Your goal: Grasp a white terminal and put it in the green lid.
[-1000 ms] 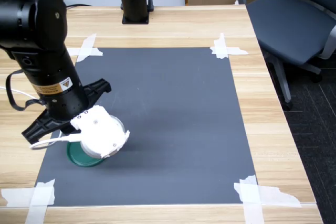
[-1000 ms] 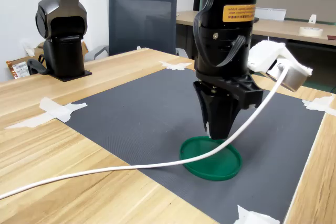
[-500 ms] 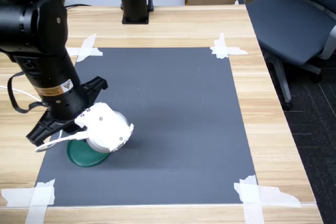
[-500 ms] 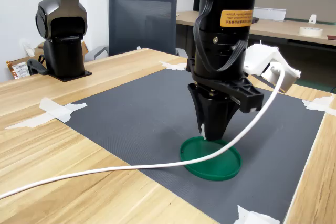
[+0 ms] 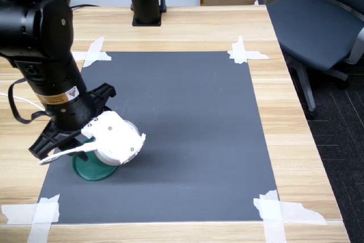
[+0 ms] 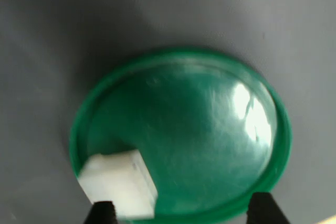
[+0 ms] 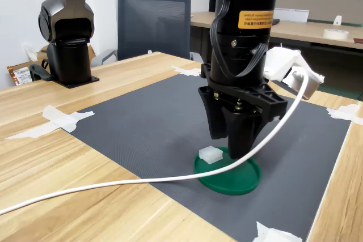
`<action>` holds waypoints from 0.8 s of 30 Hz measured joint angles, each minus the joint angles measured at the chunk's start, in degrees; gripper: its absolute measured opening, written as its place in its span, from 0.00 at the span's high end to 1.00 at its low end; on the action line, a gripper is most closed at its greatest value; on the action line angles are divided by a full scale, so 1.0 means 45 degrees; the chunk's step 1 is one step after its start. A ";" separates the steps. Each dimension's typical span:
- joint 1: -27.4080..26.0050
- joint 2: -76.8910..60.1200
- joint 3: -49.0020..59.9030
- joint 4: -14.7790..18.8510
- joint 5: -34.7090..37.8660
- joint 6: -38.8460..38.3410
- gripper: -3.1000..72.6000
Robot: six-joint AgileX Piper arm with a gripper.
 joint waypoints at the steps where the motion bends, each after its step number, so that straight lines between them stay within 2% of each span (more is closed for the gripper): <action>1: 0.0000 -0.0034 0.0012 0.0186 -0.0100 0.0000 0.31; 9: 0.0000 -0.1080 0.0023 0.2046 -0.1079 0.0346 0.35; 15: 0.0000 -0.1622 0.0023 0.2320 -0.1554 0.1926 0.47; 18: 0.0000 -0.1893 0.0110 0.2508 -0.1813 0.2311 0.58; 24: 0.0000 -0.3025 0.1516 0.3349 -0.3282 0.2350 0.92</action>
